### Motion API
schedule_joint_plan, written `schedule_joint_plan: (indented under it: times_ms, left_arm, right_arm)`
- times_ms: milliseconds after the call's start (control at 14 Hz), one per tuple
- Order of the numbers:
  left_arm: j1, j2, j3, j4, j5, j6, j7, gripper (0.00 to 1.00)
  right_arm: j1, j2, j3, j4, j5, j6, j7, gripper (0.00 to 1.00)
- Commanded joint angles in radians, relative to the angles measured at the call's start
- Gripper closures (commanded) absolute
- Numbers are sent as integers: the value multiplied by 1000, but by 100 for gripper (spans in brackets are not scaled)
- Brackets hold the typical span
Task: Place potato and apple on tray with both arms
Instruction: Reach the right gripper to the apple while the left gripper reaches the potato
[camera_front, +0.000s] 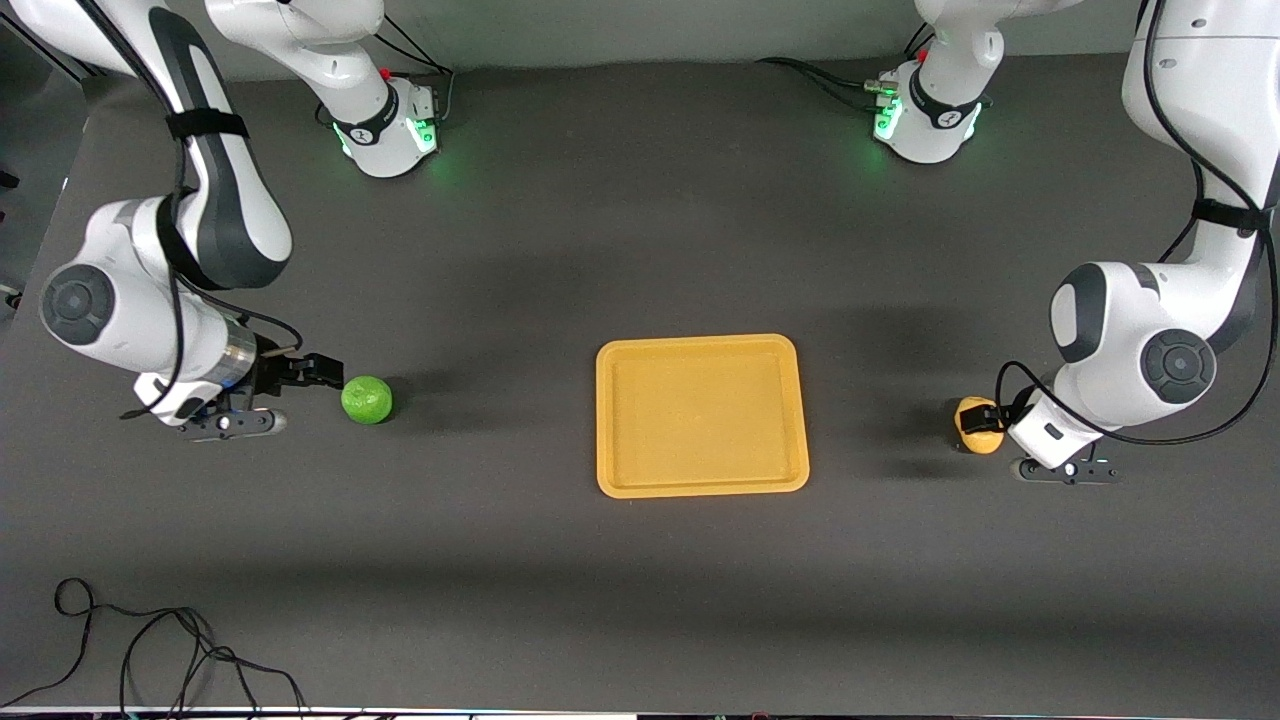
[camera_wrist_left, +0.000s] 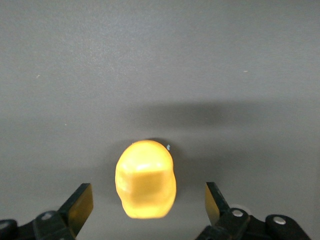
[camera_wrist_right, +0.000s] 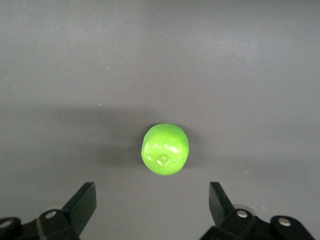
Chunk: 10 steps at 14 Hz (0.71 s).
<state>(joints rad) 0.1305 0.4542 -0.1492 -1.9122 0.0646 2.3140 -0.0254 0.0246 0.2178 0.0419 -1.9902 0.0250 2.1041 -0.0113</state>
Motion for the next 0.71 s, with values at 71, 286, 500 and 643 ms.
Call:
schedule_joint_plan:
  times_ms: [71, 286, 500, 643]
  left_arm:
    - [3, 34, 11, -45, 15, 119, -19, 0]
    - [6, 57, 11, -53, 15, 130, -21, 0]
    - [12, 66, 11, -53, 15, 131, -21, 15]
    - [12, 66, 11, -53, 15, 120, -21, 40]
  right_arm:
    - [17, 57, -10, -81, -8, 143, -1, 0]
    - [18, 127, -11, -85, -112, 185, 2, 0]
    - [17, 137, -13, -101, -117, 186, 4, 0]
    - [17, 138, -13, -117, -117, 204, 17, 0]
